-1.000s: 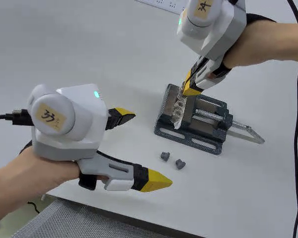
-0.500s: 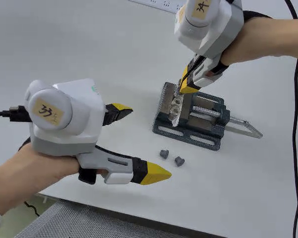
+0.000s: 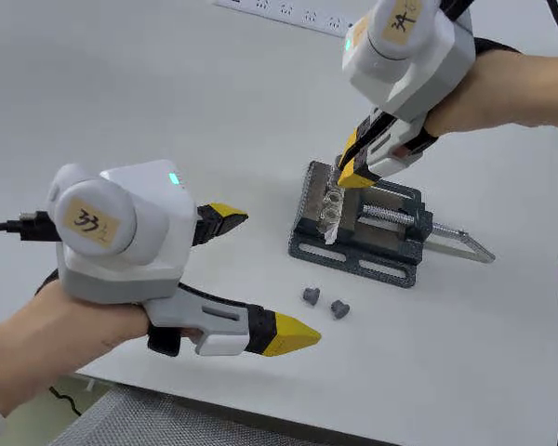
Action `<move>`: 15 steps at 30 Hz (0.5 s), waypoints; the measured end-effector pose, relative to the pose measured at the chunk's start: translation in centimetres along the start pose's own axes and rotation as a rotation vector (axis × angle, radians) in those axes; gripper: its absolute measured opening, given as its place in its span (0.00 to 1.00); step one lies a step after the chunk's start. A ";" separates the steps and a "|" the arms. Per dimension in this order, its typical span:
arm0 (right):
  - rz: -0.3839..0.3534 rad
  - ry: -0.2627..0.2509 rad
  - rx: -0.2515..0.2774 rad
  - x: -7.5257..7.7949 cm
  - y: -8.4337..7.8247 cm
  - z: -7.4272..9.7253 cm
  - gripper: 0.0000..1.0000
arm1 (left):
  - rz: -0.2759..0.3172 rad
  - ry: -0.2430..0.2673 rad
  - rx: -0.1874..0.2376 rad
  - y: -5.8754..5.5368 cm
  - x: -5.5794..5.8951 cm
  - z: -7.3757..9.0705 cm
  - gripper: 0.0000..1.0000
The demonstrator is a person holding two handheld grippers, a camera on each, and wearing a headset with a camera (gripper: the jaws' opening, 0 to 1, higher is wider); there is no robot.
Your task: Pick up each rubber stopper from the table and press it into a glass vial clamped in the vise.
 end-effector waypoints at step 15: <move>-0.084 -0.007 0.196 -1.8 -0.7 -0.1 0.53 | -0.007 0.007 -0.003 0.1 -0.3 0.1 0.91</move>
Point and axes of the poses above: the centre of the closed fingertips' face, and the gripper's own axes: z roughly backward along the fingers, x roughly to its right, y roughly out of its top, the point moved 5 cm from there along z, roughly backward along the fingers, and after that the axes turned 15 degrees about y, right-handed, at the moved point
